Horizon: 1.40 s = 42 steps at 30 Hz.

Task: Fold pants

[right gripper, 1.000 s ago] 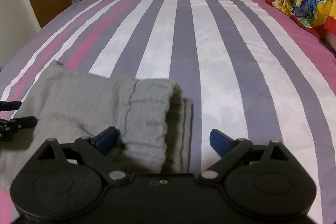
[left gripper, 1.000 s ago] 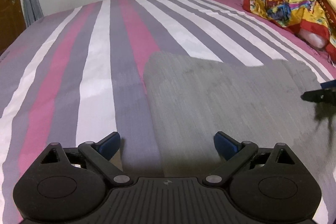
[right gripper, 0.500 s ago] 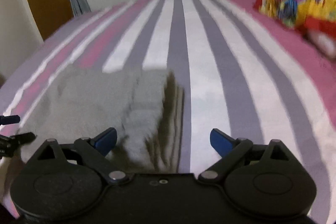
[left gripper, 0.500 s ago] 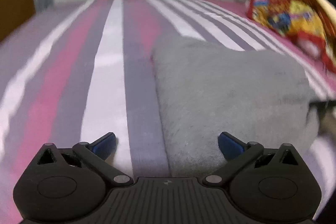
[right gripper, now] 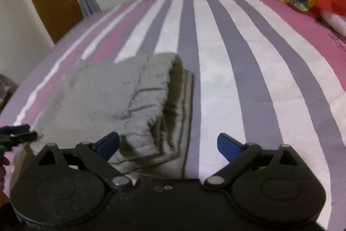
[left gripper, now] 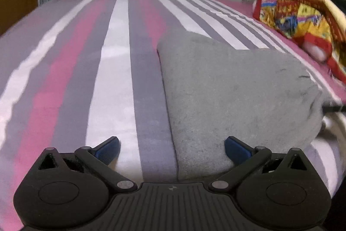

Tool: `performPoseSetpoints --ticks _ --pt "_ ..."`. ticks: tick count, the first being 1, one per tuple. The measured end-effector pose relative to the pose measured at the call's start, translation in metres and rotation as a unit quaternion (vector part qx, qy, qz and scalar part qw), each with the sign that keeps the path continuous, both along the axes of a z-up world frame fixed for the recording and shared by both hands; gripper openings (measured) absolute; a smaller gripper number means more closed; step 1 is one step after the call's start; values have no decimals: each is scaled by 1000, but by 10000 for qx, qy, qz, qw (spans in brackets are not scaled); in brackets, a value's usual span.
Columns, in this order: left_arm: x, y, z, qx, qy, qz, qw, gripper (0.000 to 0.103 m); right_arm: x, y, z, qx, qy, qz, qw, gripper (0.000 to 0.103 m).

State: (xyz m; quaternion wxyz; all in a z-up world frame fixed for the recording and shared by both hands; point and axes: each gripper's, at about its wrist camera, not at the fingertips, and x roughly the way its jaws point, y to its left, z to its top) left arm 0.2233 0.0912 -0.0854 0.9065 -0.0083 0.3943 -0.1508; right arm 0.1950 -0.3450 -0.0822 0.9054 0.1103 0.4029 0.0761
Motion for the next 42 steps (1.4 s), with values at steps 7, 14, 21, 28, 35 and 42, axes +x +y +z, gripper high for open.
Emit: performPoseSetpoints --ticks 7,14,21,28,35,42 --pt "-3 0 3 60 -133 -47 9999 103 -15 1 1 82 -415 -36 9991 98" --pt "-10 1 8 3 -289 65 9996 103 -26 11 0 346 -583 169 9976 96" --pt "-16 10 3 -281 -182 200 9992 103 -18 12 -9 665 -443 87 9968 96" --pt "-13 8 -2 -328 -129 216 9991 103 -16 7 -18 993 -104 -15 9950 99" --pt "-13 12 -7 -488 -90 270 9984 103 -13 0 -21 1521 -204 -69 9881 97" --pt "-10 11 -9 -527 -59 282 9982 103 7 -16 -38 2452 -42 -288 9690 77"
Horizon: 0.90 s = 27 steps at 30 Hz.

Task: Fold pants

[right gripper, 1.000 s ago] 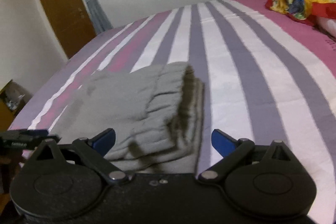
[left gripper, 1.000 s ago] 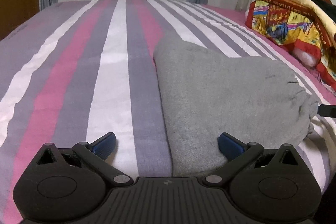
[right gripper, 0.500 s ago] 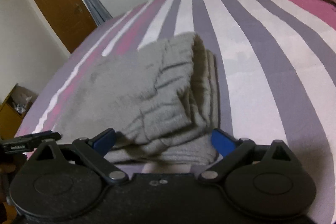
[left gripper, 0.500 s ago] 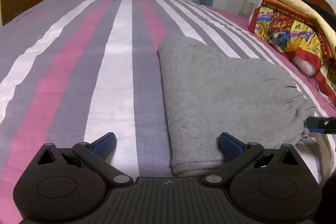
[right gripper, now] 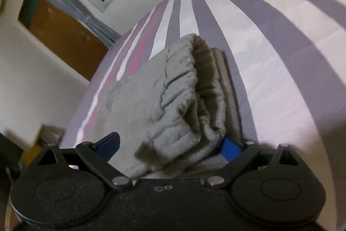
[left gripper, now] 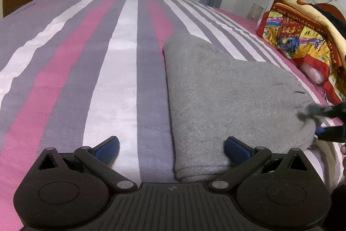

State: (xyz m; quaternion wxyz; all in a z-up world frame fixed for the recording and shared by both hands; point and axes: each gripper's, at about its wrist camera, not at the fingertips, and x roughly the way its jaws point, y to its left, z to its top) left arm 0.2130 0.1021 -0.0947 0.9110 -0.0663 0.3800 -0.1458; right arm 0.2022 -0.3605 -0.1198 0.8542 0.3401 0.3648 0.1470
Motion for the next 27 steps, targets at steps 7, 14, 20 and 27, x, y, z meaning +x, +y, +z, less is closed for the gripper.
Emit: performPoseSetpoints --ticks 7,14,20,27 --pt "-1 0 2 -78 -88 19 9999 103 5 -6 -7 -3 82 48 10000 40" --pt "2 -3 -3 -90 -6 -48 9999 103 0 -11 -16 -50 120 17 9999 37" --pt "3 -1 1 10 -23 -158 9999 103 -5 -7 -8 -150 -2 -5 9999 39" --pt "9 -3 4 107 -65 -246 9996 103 -22 -18 14 -310 -397 -240 9984 79"
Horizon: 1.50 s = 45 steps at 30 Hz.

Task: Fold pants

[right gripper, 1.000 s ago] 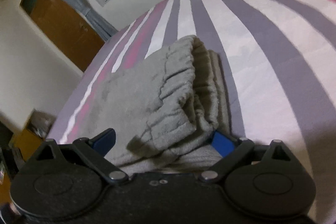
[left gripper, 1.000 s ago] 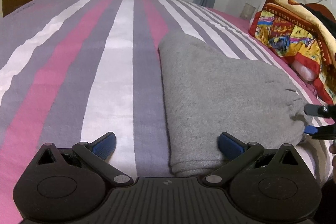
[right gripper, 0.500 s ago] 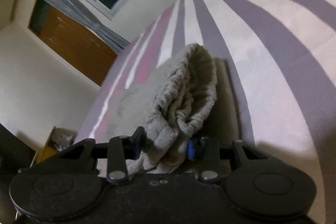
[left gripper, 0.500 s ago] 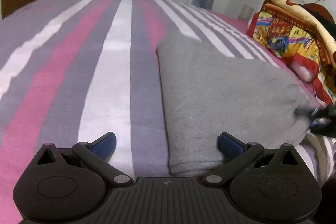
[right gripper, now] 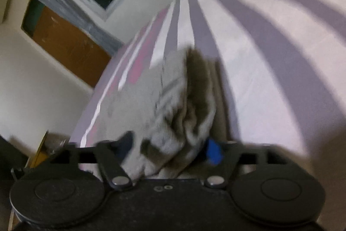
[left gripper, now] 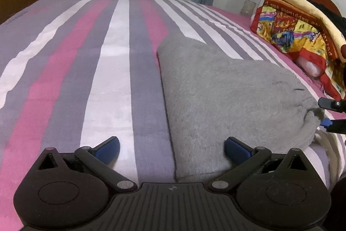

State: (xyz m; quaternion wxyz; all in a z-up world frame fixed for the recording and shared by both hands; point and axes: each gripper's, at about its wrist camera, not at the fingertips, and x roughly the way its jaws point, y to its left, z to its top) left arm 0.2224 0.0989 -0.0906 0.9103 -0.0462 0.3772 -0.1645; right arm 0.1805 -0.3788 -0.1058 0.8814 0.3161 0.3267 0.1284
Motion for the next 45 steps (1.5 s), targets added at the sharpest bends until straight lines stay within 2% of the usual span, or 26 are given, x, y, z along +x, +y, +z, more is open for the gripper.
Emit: performPoseSetpoints --ticks 4,13,14,17,20,22,26,28,30,31,33,35,39,42,45 --pt "3 -3 -1 -31 -17 35 10000 103 3 -6 3 -101 34 -9 9999 80" --pt "10 -4 0 -9 -18 -155 9999 103 14 -12 -10 173 275 -8 9995 80" --pt "12 -4 0 -73 1 -204 9998 103 15 -13 -12 185 290 15 9994 80" --pt "21 4 -2 -611 179 -453 9969 103 20 -18 -17 365 340 106 9987 80" --pt "33 11 -10 -1185 472 -685 9895 103 28 -27 -24 663 435 195 9967 81" --pt "43 15 -15 -1611 707 -960 9797 103 34 -30 -28 781 512 256 9953 81" --pt "63 31 -32 -2593 1052 -1225 9522 102 43 -36 -35 965 619 381 9927 81" --pt "72 36 -43 -2983 1161 -1376 9373 93 47 -40 -40 1153 663 477 9900 81" --pt "82 37 -55 -3181 1292 -1437 9281 74 53 -42 -45 1337 674 680 9864 82" --pt "88 36 -60 -3248 1363 -1470 9243 70 55 -43 -46 1349 671 754 9857 80" --pt "97 34 -70 -3325 1493 -1507 9189 53 62 -44 -50 1377 704 884 9840 79" --pt "109 30 -76 -3378 1612 -1557 9142 44 68 -45 -53 1465 683 1042 9813 80" --pt "123 19 -86 -3585 1691 -1726 9017 35 85 -42 -58 1473 617 1259 9791 78" --pt "128 11 -88 -3613 1623 -1826 8999 29 99 -34 -60 1478 519 1468 9767 78" --pt "126 12 -82 -3764 1467 -1824 8964 27 109 -27 -56 1464 462 1617 9748 73"
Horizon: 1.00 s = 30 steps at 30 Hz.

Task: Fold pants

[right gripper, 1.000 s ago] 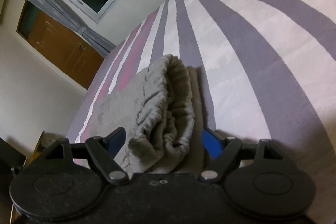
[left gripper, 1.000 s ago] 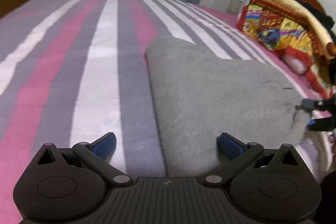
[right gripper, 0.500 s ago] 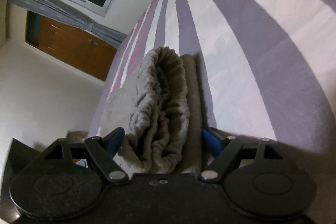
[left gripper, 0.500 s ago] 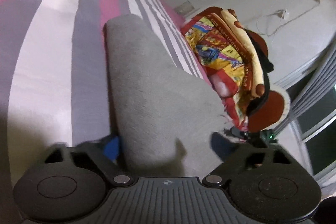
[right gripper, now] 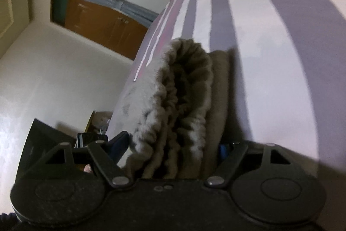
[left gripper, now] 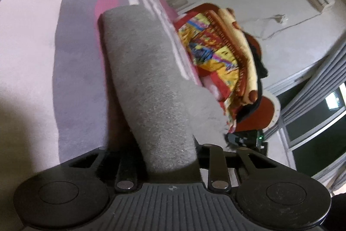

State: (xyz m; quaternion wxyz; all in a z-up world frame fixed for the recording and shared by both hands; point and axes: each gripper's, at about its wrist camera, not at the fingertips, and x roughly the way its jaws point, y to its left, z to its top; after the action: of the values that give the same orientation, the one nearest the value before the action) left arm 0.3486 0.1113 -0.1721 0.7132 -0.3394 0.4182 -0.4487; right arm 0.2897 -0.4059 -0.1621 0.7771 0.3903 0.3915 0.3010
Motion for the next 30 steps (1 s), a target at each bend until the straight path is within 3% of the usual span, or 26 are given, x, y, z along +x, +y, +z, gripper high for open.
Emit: performPoseSetpoints --ticks 3,4,5,10,16,19,22,24,25,27,30 --pt "-4 8 12 -304 -205 107 9993 26 7 6 13 110 -236 222 9994 72" --pt "-2 10 19 -326 -306 159 9989 26 10 6 18 156 -308 274 9990 68" --pt "0 13 24 -340 -383 217 9985 26 16 6 23 171 -360 313 9987 54" --pt "38 34 57 -358 -702 465 9958 26 57 20 55 8 -613 669 9959 53" --pt "108 49 80 -16 -829 699 9941 26 129 32 76 48 -765 734 9944 52" --pt "140 51 78 203 -783 781 9937 26 167 32 73 64 -625 669 9958 52" --pt "164 46 55 598 -462 903 9930 26 192 35 57 4 -322 602 9977 53" --pt "174 42 29 1038 -10 1031 9892 37 206 36 35 -393 115 454 9981 58" --pt "172 44 24 892 13 1131 9896 38 209 38 24 -707 368 350 9962 58" --pt "167 46 25 788 -54 1230 9893 40 208 34 16 -383 504 193 9978 63" --pt "164 49 29 880 -20 1269 9880 41 197 36 19 -462 465 161 9977 64"
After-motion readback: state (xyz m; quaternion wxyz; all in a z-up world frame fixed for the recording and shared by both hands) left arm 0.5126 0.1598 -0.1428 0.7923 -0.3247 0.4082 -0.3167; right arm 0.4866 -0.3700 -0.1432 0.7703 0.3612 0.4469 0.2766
